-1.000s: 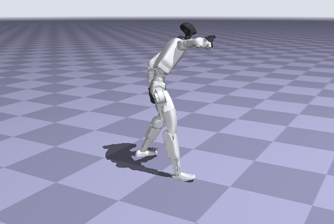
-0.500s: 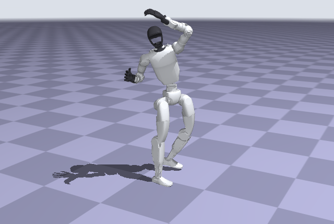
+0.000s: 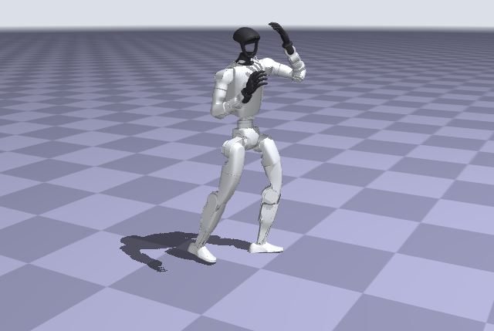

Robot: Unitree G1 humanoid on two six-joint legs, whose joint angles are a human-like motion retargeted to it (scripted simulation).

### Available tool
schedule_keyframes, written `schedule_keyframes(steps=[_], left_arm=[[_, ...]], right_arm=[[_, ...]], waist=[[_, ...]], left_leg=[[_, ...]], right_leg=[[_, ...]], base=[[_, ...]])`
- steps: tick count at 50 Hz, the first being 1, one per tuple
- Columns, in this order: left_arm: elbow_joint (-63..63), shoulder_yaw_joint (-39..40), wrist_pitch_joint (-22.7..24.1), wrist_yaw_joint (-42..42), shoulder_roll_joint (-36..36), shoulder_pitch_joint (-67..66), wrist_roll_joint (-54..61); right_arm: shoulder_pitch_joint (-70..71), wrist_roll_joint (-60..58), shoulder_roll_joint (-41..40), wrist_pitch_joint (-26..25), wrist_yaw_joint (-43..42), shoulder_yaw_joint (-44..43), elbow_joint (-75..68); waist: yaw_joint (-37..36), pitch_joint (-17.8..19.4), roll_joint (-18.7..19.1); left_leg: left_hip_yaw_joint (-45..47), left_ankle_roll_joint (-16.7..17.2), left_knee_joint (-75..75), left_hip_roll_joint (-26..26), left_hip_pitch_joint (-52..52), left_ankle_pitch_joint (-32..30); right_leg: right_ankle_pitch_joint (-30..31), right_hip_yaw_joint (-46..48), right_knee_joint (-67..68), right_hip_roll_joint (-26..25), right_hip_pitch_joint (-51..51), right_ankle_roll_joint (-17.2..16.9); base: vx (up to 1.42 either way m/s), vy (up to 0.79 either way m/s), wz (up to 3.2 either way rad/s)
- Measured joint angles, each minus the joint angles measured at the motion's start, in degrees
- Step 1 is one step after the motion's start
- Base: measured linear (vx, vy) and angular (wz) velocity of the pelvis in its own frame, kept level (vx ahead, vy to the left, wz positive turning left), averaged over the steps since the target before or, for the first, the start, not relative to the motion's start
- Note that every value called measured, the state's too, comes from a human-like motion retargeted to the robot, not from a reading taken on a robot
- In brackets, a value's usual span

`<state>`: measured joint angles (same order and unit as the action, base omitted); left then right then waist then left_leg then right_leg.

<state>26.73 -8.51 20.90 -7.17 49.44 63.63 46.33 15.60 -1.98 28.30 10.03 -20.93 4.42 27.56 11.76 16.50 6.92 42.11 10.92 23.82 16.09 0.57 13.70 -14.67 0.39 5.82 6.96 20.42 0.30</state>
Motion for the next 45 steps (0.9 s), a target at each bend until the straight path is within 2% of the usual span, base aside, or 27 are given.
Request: schedule_keyframes(steps=[3,5,7,10,12,14,15,17,18,20,22,23,25,28,30,32,33,35,37,38,40,43,45], left_arm=[[4.27,11.70,-5.25,-3.79,-2.68,-16.72,-30.05],[6.52,14.65,-7.22,-6.87,-6.69,-26.80,-42.55],[7.13,14.57,-7.86,-8.06,-9.74,-34.76,-48.54],[7.55,12.58,-8.05,-6.46,-13.32,-46.51,-50.56],[7.34,10.42,-7.30,-5.27,-15.09,-52.62,-50.26],[6.85,9.35,-5.72,-4.69,-14.87,-59.20,-48.95],[6.27,8.31,-4.80,-4.78,-15.31,-61.82,-48.86],[6.09,8.87,-3.48,-4.60,-14.02,-66.92,-47.89],[6.25,7.94,-2.89,-4.66,-13.46,-68.37,-47.48],[6.81,8.62,-2.23,-5.67,-11.59,-70.41,-45.75],[7.68,11.27,-2.07,-7.42,-11.25,-71.41,-42.77],[8.08,13.38,-1.99,-8.20,-11.42,-71.48,-41.39],[8.07,16.29,1.16,-7.88,-12.14,-68.50,-41.25],[10.62,11.54,-5.91,-7.18,-15.40,-58.85,-42.00],[10.51,9.88,-10.32,-3.92,-16.68,-45.87,-40.45],[9.31,3.33,-15.91,-1.66,-20.16,-30.10,-40.53],[8.46,-0.11,-18.30,-2.22,-22.81,-22.90,-41.47],[3.30,-12.01,-16.05,-10.51,-28.76,-6.14,-26.70],[-12.03,-17.73,-21.40,-4.92,-20.37,12.29,-52.78],[-19.66,-21.62,-24.38,-4.79,-19.12,18.78,-55.37],[-40.49,-35.01,-27.10,-7.36,-16.05,33.67,-61.98],[-81.91,-54.03,-26.75,-15.28,-20.56,44.94,-65.90],[-104.21,-60.11,-24.91,-15.34,-23.85,45.78,-59.60]], right_arm=[[3.05,-7.31,3.36,0.92,1.75,-5.61,4.63],[6.56,-13.20,7.29,-0.14,1.08,-7.31,6.75],[11.39,-17.35,13.67,-1.62,1.15,-7.87,7.33],[20.23,-22.04,27.59,-5.05,2.56,-5.29,2.11],[31.11,-23.85,38.24,-7.03,2.29,3.16,-10.00],[47.75,-24.32,44.17,-7.98,1.49,20.97,-30.32],[58.41,-24.50,45.60,-8.37,1.43,32.86,-42.92],[73.23,-22.44,41.81,-10.04,5.08,49.94,-69.26],[76.02,-21.05,41.91,-11.06,6.59,53.70,-80.21],[80.31,-15.81,42.01,-13.68,7.49,54.68,-96.47],[81.54,-7.40,44.45,-14.58,3.98,49.52,-96.98],[80.18,-3.19,45.47,-14.02,1.57,46.44,-92.75],[74.01,0.33,46.68,-9.93,-1.93,39.70,-81.57],[52.51,-6.45,51.07,-13.36,-9.69,28.58,-59.13],[43.21,-10.26,44.57,-13.40,-10.07,19.62,-47.51],[31.00,-14.05,37.50,-13.16,-6.92,9.14,-34.08],[27.39,-15.80,33.59,-12.90,-6.02,7.19,-29.05],[20.86,-17.16,24.98,-12.15,-7.04,4.37,-20.61],[16.46,-17.07,15.90,-9.00,-4.08,4.86,-16.05],[12.59,-15.92,13.83,-8.58,-4.76,5.34,-13.72],[6.69,-12.02,11.10,-6.40,-4.58,7.90,-10.86],[2.96,-8.08,10.87,-3.34,-6.07,13.20,-10.79],[2.41,-6.27,11.00,-2.62,-6.51,16.65,-11.15]], waist=[[-3.15,2.01,-1.35],[-7.52,2.35,-3.42],[-12.78,3.25,-6.61],[-20.17,4.47,-10.01],[-24.96,6.65,-10.42],[-29.25,7.58,-10.49],[-31.32,8.00,-10.06],[-34.04,8.46,-9.86],[-36.38,7.87,-9.42],[-39.06,7.70,-8.57],[-38.48,7.96,-8.11],[-37.09,8.24,-8.29],[-34.80,8.33,-9.47],[-35.38,2.79,-8.00],[-30.37,3.78,-9.32],[-25.80,2.37,-10.33],[-23.18,0.64,-10.35],[-17.64,-1.39,-10.08],[-9.40,-1.92,-10.32],[-5.57,-3.19,-9.24],[1.85,-5.06,-8.59],[10.39,-6.23,-8.03],[14.70,-6.67,-7.19]], left_leg=[[-7.61,2.28,4.46,3.42,0.71,0.91],[-10.38,1.79,2.09,2.87,0.39,0.99],[-13.35,0.62,2.93,2.23,2.00,1.49],[-18.54,0.38,4.79,1.79,5.12,1.90],[-21.71,1.97,4.91,1.86,6.07,1.62],[-24.23,3.39,4.27,1.86,6.64,1.39],[-25.21,4.02,3.55,1.68,6.82,1.21],[-26.65,4.08,1.38,0.18,6.88,0.88],[-27.39,4.08,0.09,-1.02,7.24,0.72],[-29.29,3.56,-1.49,-3.41,7.66,0.96],[-32.06,2.43,-1.69,-6.64,8.53,1.80],[-33.55,2.10,-1.48,-7.98,9.03,2.31],[-35.93,1.31,-1.28,-10.58,9.77,3.02],[-37.52,0.90,1.53,-9.16,11.02,5.36],[-38.28,-0.69,2.17,-10.70,8.34,6.40],[-38.20,-3.40,2.86,-11.98,6.31,7.36],[-37.54,-5.81,2.59,-12.20,5.90,7.48],[-36.37,-7.36,3.91,-10.73,5.34,8.23],[-34.57,-6.26,4.33,-7.91,3.43,8.35],[-33.51,-5.91,4.33,-6.73,2.55,8.52],[-30.46,-5.38,3.49,-4.61,0.47,8.60],[-24.65,-6.51,0.74,-2.98,-3.90,8.71],[-20.38,-7.33,-0.83,-2.27,-6.52,8.56]], right_leg=[[2.80,5.64,19.04,-3.07,-4.78,-1.60],[5.99,9.09,34.75,-2.45,-12.20,-4.00],[7.58,12.73,46.52,0.19,-18.91,-5.10],[4.66,20.15,54.47,4.89,-24.94,-3.98],[2.27,25.09,52.81,6.90,-25.98,-3.25],[1.16,29.00,47.49,7.99,-26.49,-3.35],[1.02,30.62,43.92,8.44,-26.78,-3.64],[1.56,33.08,34.30,9.71,-26.91,-4.64],[2.33,34.14,28.60,10.45,-27.06,-5.80],[5.45,35.16,15.08,11.18,-25.85,-7.73],[10.47,34.18,2.67,12.70,-24.20,-9.80],[13.32,33.08,-2.05,13.49,-23.65,-10.90],[18.80,29.80,-7.64,15.69,-23.87,-14.39],[22.70,23.39,-8.31,14.10,-27.46,-15.30],[21.48,22.28,-7.40,15.53,-25.74,-15.30],[17.49,22.54,-4.52,17.31,-24.80,-13.81],[15.77,22.21,-3.28,17.60,-25.38,-12.39],[12.35,21.05,-0.42,16.78,-26.32,-10.28],[10.08,18.73,1.48,14.29,-26.70,-8.50],[9.26,17.76,1.96,13.17,-26.99,-7.81],[7.81,15.47,2.40,10.91,-28.01,-7.01],[6.21,12.46,1.69,8.43,-28.87,-7.16],[5.72,10.51,0.79,6.87,-29.48,-7.81]], base=[[0.30,0.10,1.76],[0.23,0.02,1.40],[0.21,-0.05,1.35],[0.20,-0.10,1.46],[0.19,-0.13,1.40],[0.19,-0.14,1.20],[0.18,-0.13,1.09],[0.19,-0.12,1.15],[0.22,-0.13,1.31],[0.24,-0.17,1.54],[0.27,-0.21,1.85],[0.29,-0.24,1.81],[0.30,-0.26,1.49],[0.28,-0.33,0.45],[0.30,-0.21,0.28],[0.30,-0.16,0.04],[0.27,-0.21,-0.42],[0.24,-0.24,-0.73],[0.23,-0.25,-1.05],[0.25,-0.23,-1.24],[0.24,-0.23,-1.47],[0.22,-0.22,-1.65],[0.20,-0.21,-1.71]])
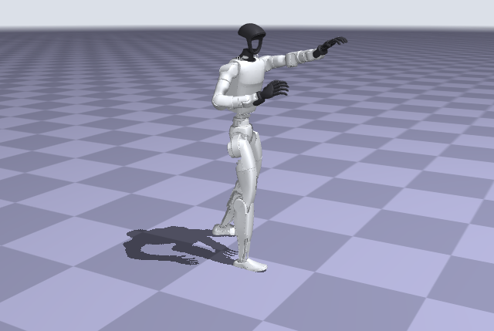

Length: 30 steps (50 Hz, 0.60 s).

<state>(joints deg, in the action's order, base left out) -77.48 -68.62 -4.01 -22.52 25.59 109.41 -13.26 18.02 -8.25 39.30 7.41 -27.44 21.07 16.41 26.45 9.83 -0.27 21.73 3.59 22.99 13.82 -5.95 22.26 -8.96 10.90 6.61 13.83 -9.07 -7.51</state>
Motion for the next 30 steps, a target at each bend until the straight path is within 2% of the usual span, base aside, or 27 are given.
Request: schedule_keyframes(steps=[2,3,5,8,10,12,15,18,20,23,24,25,26,27,30], left_arm=[[-4.66,4.19,2.25,1.95,2.66,-1.29,7.82],[-1.96,8.18,3.81,1.60,5.48,-2.15,11.58],[13.93,20.07,6.74,-0.61,13.61,-8.11,22.21],[41.33,36.05,17.15,-7.12,14.16,-23.58,44.73],[58.13,44.42,24.81,-5.65,9.80,-36.20,58.40],[71.59,51.74,28.16,1.40,3.13,-48.90,70.56],[84.94,59.19,27.12,13.60,-8.93,-65.88,89.01],[91.28,59.29,25.27,22.42,-21.75,-83.01,107.53],[92.20,57.99,23.33,26.81,-27.22,-94.32,115.51],[88.09,58.79,16.76,28.52,-23.01,-106.37,117.89],[83.28,58.39,18.38,22.04,-19.02,-108.81,99.48],[76.74,57.62,22.20,12.78,-14.23,-110.75,70.64],[82.29,57.68,22.59,23.19,-19.33,-113.83,96.78],[85.73,58.54,23.04,30.34,-22.81,-116.38,113.90],[83.81,66.39,24.74,31.47,-24.98,-119.76,114.22]], right_arm=[[-1.12,0.94,-0.83,0.45,1.14,0.01,0.37],[-1.79,1.51,-1.51,0.77,1.87,-0.89,0.84],[-3.26,3.05,-3.20,1.02,2.90,-3.44,2.53],[-2.20,0.88,-9.15,-0.67,0.70,-3.59,2.49],[0.35,-1.07,-12.78,-1.72,-0.83,-2.05,2.14],[3.61,-2.41,-15.13,-2.03,-1.45,-1.28,2.53],[9.13,-4.85,-17.56,-2.70,-2.05,-1.78,3.89],[14.22,-8.69,-19.75,-4.62,-3.54,-2.48,4.93],[17.42,-11.14,-19.00,-5.53,-3.28,-3.77,5.09],[21.19,-12.45,-9.89,-6.21,-1.83,-8.63,3.22],[21.55,-12.81,-4.70,-5.38,-2.76,-10.44,1.58],[21.60,-13.45,1.04,-3.89,-4.29,-12.30,-0.39],[20.86,-11.59,5.69,-4.38,-4.47,-12.23,-2.78],[19.90,-9.81,10.58,-4.86,-4.68,-12.34,-5.33],[15.07,-4.27,25.34,-5.61,-4.21,-13.50,-15.85]], waist=[[2.45,-0.03,-0.04],[3.08,0.18,-0.41],[3.12,1.35,-0.75],[-0.18,3.41,-2.32],[-2.82,4.63,-2.92],[-5.60,5.51,-3.38],[-10.50,6.81,-4.27],[-15.80,7.48,-6.31],[-19.29,8.04,-7.84],[-25.49,10.02,-9.95],[-27.81,10.84,-10.16],[-30.19,11.63,-10.27],[-33.09,12.68,-10.05],[-35.76,13.88,-9.67],[-42.26,17.61,-7.25]], left_leg=[[4.00,-0.59,0.00,0.44,-2.15,-0.36],[5.76,-0.80,0.66,0.58,-3.07,-0.58],[8.04,-1.30,3.44,0.83,-4.47,-0.86],[4.94,-1.70,8.63,-0.56,-3.09,-1.08],[0.18,-0.92,10.27,-2.34,-0.71,-0.94],[-3.01,0.03,9.39,-3.73,1.42,-0.59],[-1.44,0.68,6.27,-3.43,2.70,-0.40],[1.29,0.81,3.96,-2.27,1.86,-0.29],[-0.81,1.20,2.31,-2.07,1.05,-0.01],[-8.68,2.66,-0.35,-1.58,1.33,-0.43],[-11.67,3.27,-0.85,-1.15,2.22,-0.86],[-14.71,3.91,-1.23,-0.68,3.40,-1.36],[-17.04,5.17,-1.53,-0.29,4.64,-1.85],[-19.39,6.37,-1.74,0.08,5.81,-2.28],[-25.96,8.10,-1.68,0.58,9.08,-2.79]], right_leg=[[-0.35,-2.47,-0.54,-1.44,-0.48,-0.46],[-0.47,-3.92,-0.80,-2.13,-0.54,-0.60],[-0.34,-7.04,-1.84,-3.60,0.23,-0.83],[0.85,-10.94,-4.69,-5.07,2.33,-2.35],[2.11,-12.66,-7.32,-6.08,4.11,-3.15],[3.07,-13.34,-9.71,-6.84,6.04,-3.20],[3.01,-12.57,-11.52,-7.50,8.80,-1.40],[1.37,-9.17,-11.54,-7.63,11.53,1.79],[-0.27,-4.91,-10.29,-7.60,13.20,3.15],[-3.53,4.73,-2.54,-7.30,12.90,3.30],[-4.63,7.75,2.91,-6.73,11.22,2.88],[-5.72,10.56,9.33,-5.92,8.95,2.24],[-6.03,11.26,17.09,-4.56,5.58,1.42],[-5.97,11.41,24.06,-3.39,2.53,0.48],[-4.26,7.06,37.05,-1.11,-4.34,-3.36]], base=[[0.19,-0.20,-1.76],[0.19,-0.19,-1.80],[0.19,-0.17,-1.80],[0.18,-0.13,-1.46],[0.16,-0.09,-0.93],[0.16,-0.08,-0.40],[0.17,-0.08,0.32],[0.19,-0.09,1.21],[0.18,-0.09,1.89],[0.14,-0.09,2.38],[0.09,-0.09,2.57],[0.07,-0.09,2.42],[0.05,-0.10,2.26],[0.04,-0.11,2.10],[0.04,-0.16,1.93]])
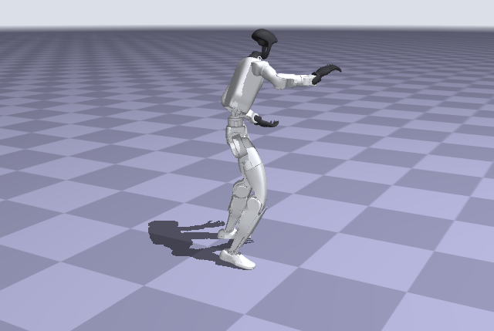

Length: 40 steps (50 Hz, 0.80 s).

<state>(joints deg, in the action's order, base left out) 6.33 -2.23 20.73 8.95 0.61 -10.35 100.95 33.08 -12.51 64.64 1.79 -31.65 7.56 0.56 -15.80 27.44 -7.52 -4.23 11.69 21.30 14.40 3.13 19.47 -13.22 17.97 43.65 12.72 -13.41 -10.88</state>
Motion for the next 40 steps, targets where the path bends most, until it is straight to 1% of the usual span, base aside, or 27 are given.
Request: schedule_keyframes(steps=[2,5,7,8,9,10,11,12,13,14,15,17,19,20,21,23,25,26,27,28,30,33,35,36,37,38,40], left_arm=[[-2.78,4.79,2.99,-3.30,-0.38,-1.07,-3.30],[-3.28,12.65,3.63,-1.65,-0.48,-0.10,2.28],[-13.34,15.62,6.32,-21.63,6.64,2.14,-25.90],[-13.59,17.00,6.03,-25.02,7.86,2.76,-29.88],[-10.01,18.30,5.04,-19.88,7.13,4.24,-20.99],[-4.50,19.57,3.72,-10.50,5.42,6.17,-5.68],[-8.45,19.78,4.69,-18.95,9.35,6.41,-18.87],[-8.78,20.27,4.73,-20.23,11.24,7.24,-21.02],[-1.85,21.35,2.89,-7.15,9.05,9.24,-1.09],[0.40,22.57,2.34,-2.67,9.86,10.64,5.29],[0.31,23.87,2.43,-2.50,12.16,11.74,4.90],[-1.15,27.69,2.47,-2.97,19.36,13.54,-0.16],[-5.84,31.48,3.22,-5.65,30.36,13.91,-11.17],[-8.93,33.24,3.88,-9.50,36.63,14.09,-16.33],[-12.96,34.34,2.59,-11.09,44.41,14.78,-22.70],[-24.68,34.70,-1.96,-16.78,61.95,17.65,-39.30],[-38.63,30.25,-9.35,-18.99,79.68,23.69,-57.88],[-42.93,25.74,-12.02,-17.48,86.03,28.13,-65.57],[-45.31,20.64,-13.72,-16.12,91.75,31.52,-72.45],[-43.85,14.34,-13.47,-15.05,96.20,32.83,-77.68],[-32.74,2.55,-11.71,-15.60,100.35,34.51,-85.05],[-7.12,-7.70,-8.78,-14.44,104.26,34.49,-92.94],[7.35,-10.92,-7.92,-10.27,102.96,35.56,-95.79],[13.02,-12.85,-7.15,-8.15,102.18,37.03,-96.54],[17.26,-18.26,-6.91,-6.34,99.21,41.97,-97.94],[18.63,-30.66,-7.73,-5.16,91.87,53.85,-100.64],[9.98,-68.97,-8.16,-7.06,67.83,92.76,-105.05]], right_arm=[[-3.56,3.84,5.48,-0.08,1.87,-0.21,-8.96],[-8.77,10.30,6.54,-0.38,4.39,-1.32,-19.91],[-11.68,12.74,4.42,-0.03,2.11,-3.97,-22.58],[-13.14,13.76,2.91,0.21,1.58,-5.29,-22.14],[-15.41,14.65,0.72,0.12,1.82,-7.16,-20.30],[-18.07,15.47,-1.80,-0.14,2.46,-9.30,-17.75],[-20.04,14.79,-3.53,0.30,2.27,-10.33,-14.12],[-22.11,13.97,-5.58,0.53,2.76,-11.07,-10.32],[-24.34,12.89,-8.29,0.36,4.63,-11.22,-6.16],[-26.28,11.61,-10.44,0.46,5.95,-10.64,-2.31],[-28.08,10.24,-12.31,0.68,6.99,-9.69,1.39],[-30.90,9.03,-16.06,1.66,8.64,-7.24,7.63],[-33.02,9.21,-18.80,3.16,9.69,-4.70,11.91],[-33.92,9.64,-19.77,3.50,9.89,-3.47,13.55],[-34.57,10.21,-20.33,3.76,10.24,-2.59,14.62],[-35.32,11.24,-21.08,3.99,9.43,-1.47,16.17],[-34.30,11.02,-21.32,3.97,7.00,-0.79,16.83],[-32.22,9.99,-21.53,3.64,5.89,-0.34,16.99],[-30.36,9.09,-21.82,3.32,4.73,0.51,17.05],[-28.96,8.47,-22.29,3.02,3.47,2.13,16.90],[-27.02,8.44,-23.60,2.86,2.58,5.78,16.60],[-24.79,9.14,-25.00,2.74,5.23,14.07,15.77],[-23.22,8.61,-24.89,2.65,8.16,20.14,15.32],[-22.47,8.03,-24.47,3.08,9.27,22.22,15.32],[-22.31,7.76,-23.43,3.52,10.15,23.50,15.28],[-23.37,8.14,-21.17,4.00,10.59,23.18,15.19],[-34.13,9.82,-20.99,5.40,11.05,8.60,15.60]], waist=[[-3.14,0.99,1.84],[-6.25,1.60,4.35],[-6.97,1.47,5.50],[-7.06,1.39,6.31],[-7.28,1.23,7.05],[-7.55,1.04,7.76],[-6.56,0.91,8.44],[-5.68,0.49,9.18],[-5.04,-0.52,10.04],[-3.63,-1.86,11.21],[-1.85,-3.36,12.55],[3.47,-6.40,15.82],[10.62,-8.91,19.57],[14.61,-9.90,21.45],[18.65,-10.22,23.10],[26.66,-9.57,25.76],[34.78,-6.61,27.26],[39.20,-3.44,27.56],[43.54,-0.85,27.76],[47.73,0.55,27.77],[55.64,1.84,28.59],[66.96,2.36,25.89],[73.74,2.36,21.65],[76.35,2.36,18.42],[78.34,2.36,15.69],[79.09,2.36,13.97],[70.27,2.36,13.28]], left_leg=[[-2.89,-0.59,-0.81,0.34,1.73,-0.11],[-5.25,-2.09,-2.44,0.93,2.43,0.09],[-5.67,-3.77,-2.94,0.65,2.87,0.28],[-5.34,-4.26,-3.15,0.48,2.40,0.54],[-4.80,-4.51,-3.33,0.27,1.65,0.80],[-4.15,-4.64,-3.50,0.04,0.76,1.06],[-3.36,-5.26,-3.04,-0.51,-0.20,1.61],[-2.36,-5.66,-2.58,-0.91,-1.20,2.14],[-0.93,-5.61,-2.11,-1.01,-2.26,2.63],[0.85,-5.59,-1.37,-0.76,-3.28,3.11],[2.80,-5.57,-0.49,-0.34,-4.26,3.58],[9.38,-4.98,1.98,1.40,-5.90,3.63],[18.67,-4.59,5.07,3.53,-7.25,2.33],[23.91,-4.76,6.76,4.47,-7.89,1.30],[29.14,-5.28,8.53,5.12,-8.58,0.06],[37.85,-6.99,12.14,5.56,-9.77,-2.25],[42.00,-8.74,15.72,4.49,-9.98,-3.93],[41.47,-9.15,17.24,3.21,-9.36,-4.37],[40.57,-9.33,18.56,1.76,-8.37,-4.71],[38.97,-9.08,19.51,-0.05,-6.65,-4.85],[37.03,-8.97,19.18,-4.41,-2.57,-5.15],[41.92,-8.90,12.93,-9.66,-1.19,-5.22],[48.04,-9.17,7.52,-12.12,-2.88,-5.04],[50.20,-9.01,5.66,-12.92,-3.99,-4.82],[51.65,-8.91,4.19,-13.55,-5.25,-4.58],[51.68,-8.96,3.50,-13.83,-6.83,-4.28],[47.98,-9.13,6.39,-12.71,-4.86,-2.71]], right_leg=[[-0.63,-1.80,1.48,2.01,-2.61,-0.70],[-1.74,2.96,-3.27,8.43,-2.22,2.16],[-0.13,10.29,-9.83,13.41,-0.76,4.33],[1.22,13.68,-13.25,15.27,0.14,4.94],[3.17,15.97,-16.69,16.40,0.82,5.03],[5.41,17.69,-20.14,17.17,1.40,4.85],[7.24,16.62,-21.80,17.73,1.04,4.19],[8.60,14.90,-22.83,18.06,0.36,3.62],[8.99,11.91,-22.59,17.95,-0.93,3.22],[8.32,8.86,-21.57,17.51,-2.27,3.12],[7.11,5.77,-20.15,16.89,-3.63,3.18],[3.87,0.85,-17.75,14.67,-6.33,3.78],[2.01,-3.02,-17.85,11.82,-8.49,4.21],[1.55,-4.89,-18.59,10.41,-9.46,4.28],[1.79,-6.73,-20.40,8.96,-9.93,4.08],[2.75,-10.31,-24.84,6.54,-10.02,3.30],[4.23,-13.55,-30.06,4.94,-8.81,2.00],[5.04,-14.87,-32.62,4.52,-7.76,1.39],[5.85,-16.12,-35.16,4.21,-6.90,0.86],[6.71,-17.20,-37.68,4.10,-6.40,0.50],[8.84,-19.35,-42.61,4.77,-6.79,0.24],[11.25,-23.72,-47.85,5.78,-7.99,0.58],[11.58,-27.84,-48.65,5.43,-9.14,0.87],[11.44,-30.08,-48.65,4.81,-9.21,1.08],[11.26,-32.29,-48.65,4.08,-8.80,1.28],[10.99,-34.44,-48.65,3.15,-7.42,1.47],[10.78,-38.40,-48.65,0.91,-7.20,1.89]], base=[[0.07,-0.22,1.46],[0.11,-0.25,0.96],[0.16,-0.28,0.44],[0.19,-0.29,0.10],[0.21,-0.29,-0.10],[0.24,-0.29,-0.27],[0.27,-0.29,-0.45],[0.30,-0.29,-0.73],[0.32,-0.28,-1.01],[0.34,-0.27,-1.27],[0.37,-0.26,-1.53],[0.39,-0.23,-1.86],[0.39,-0.20,-2.14],[0.37,-0.17,-2.26],[0.35,-0.15,-2.28],[0.31,-0.12,-2.21],[0.27,-0.05,-2.00],[0.25,0.00,-1.80],[0.24,0.03,-1.63],[0.25,0.05,-1.48],[0.28,0.08,-1.33],[0.32,0.10,-1.63],[0.32,0.12,-2.27],[0.31,0.14,-2.62],[0.31,0.15,-2.82],[0.32,0.17,-2.78],[0.32,0.20,-2.53]])
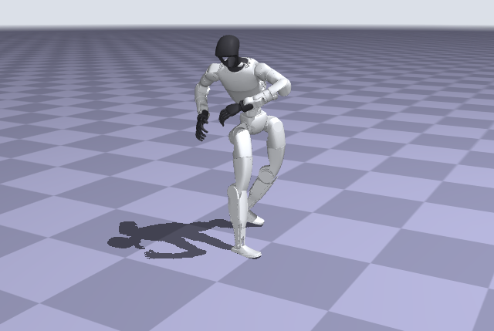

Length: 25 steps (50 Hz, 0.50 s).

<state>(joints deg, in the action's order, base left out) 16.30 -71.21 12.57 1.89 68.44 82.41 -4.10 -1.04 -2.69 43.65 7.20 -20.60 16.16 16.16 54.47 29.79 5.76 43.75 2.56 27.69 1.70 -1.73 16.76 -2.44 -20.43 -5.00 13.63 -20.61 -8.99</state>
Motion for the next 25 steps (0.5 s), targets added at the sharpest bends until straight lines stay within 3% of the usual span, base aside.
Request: schedule_keyframes(steps=[2,4,8,13,15,20,22,25], left_arm=[[-2.66,-8.52,0.97,-2.81,-8.64,6.67,-0.35],[-2.67,-4.41,1.39,-4.26,-9.30,-0.70,2.48],[-2.41,13.69,2.60,-10.00,-10.54,-25.14,9.70],[0.92,39.34,3.46,-17.14,-18.04,-54.62,13.74],[0.57,47.62,2.69,-17.21,-27.09,-63.18,27.00],[4.92,65.16,2.78,-0.06,-48.03,-84.71,87.64],[5.91,67.58,2.06,5.14,-51.77,-89.49,99.74],[9.25,66.02,2.16,6.54,-52.90,-93.45,111.27]], right_arm=[[-8.04,0.33,-4.32,0.85,0.71,-10.81,1.67],[-12.21,0.46,-5.44,1.27,-0.14,-16.07,2.23],[-19.16,-0.16,-6.20,1.84,-1.64,-23.91,6.25],[-17.44,-5.65,-7.39,1.43,0.67,-24.00,15.78],[-13.26,-7.59,-10.36,0.56,0.80,-22.02,20.69],[8.26,-13.02,-16.76,-1.28,2.06,-14.11,27.03],[17.44,-16.45,-16.07,-2.60,2.82,-12.03,25.52],[26.09,-24.08,-11.58,-6.51,2.84,-11.66,21.06]], waist=[[-6.61,0.00,-2.63],[-9.22,0.00,-3.80],[-14.81,0.00,-2.18],[-21.32,0.00,0.17],[-25.32,0.00,1.04],[-35.57,-0.80,-0.36],[-39.87,-1.65,-1.48],[-48.50,-4.35,-3.10]], left_leg=[[-6.34,0.05,3.87,0.18,5.21,1.10],[-11.83,0.30,5.95,-0.10,8.98,1.53],[-13.62,0.27,7.14,3.20,12.37,3.14],[-6.27,1.36,0.51,9.83,11.60,3.44],[-2.07,2.02,-4.33,12.03,10.01,0.66],[-1.10,5.17,-10.73,15.72,7.72,-12.06],[-5.24,5.59,-8.95,16.09,7.61,-10.53],[-12.73,5.43,-7.72,14.73,8.80,-6.94]], right_leg=[[0.11,-4.23,0.00,-1.17,-1.56,0.20],[-0.13,-7.29,0.00,-1.26,-1.82,0.24],[-1.13,-10.16,0.00,-0.66,-0.07,0.18],[-3.57,-8.02,0.12,0.71,5.50,0.94],[-5.43,-6.13,1.21,0.57,8.62,1.98],[-12.62,-0.05,7.46,-1.80,16.41,6.83],[-15.91,3.77,10.43,-2.07,19.62,7.94],[-19.44,11.26,13.41,-1.66,23.58,8.03]], base=[[0.28,0.20,-2.03],[0.25,0.21,-1.45],[0.23,0.19,-0.70],[0.20,0.18,0.20],[0.20,0.18,0.60],[0.24,0.18,0.97],[0.27,0.17,1.71],[0.30,0.14,2.28]])
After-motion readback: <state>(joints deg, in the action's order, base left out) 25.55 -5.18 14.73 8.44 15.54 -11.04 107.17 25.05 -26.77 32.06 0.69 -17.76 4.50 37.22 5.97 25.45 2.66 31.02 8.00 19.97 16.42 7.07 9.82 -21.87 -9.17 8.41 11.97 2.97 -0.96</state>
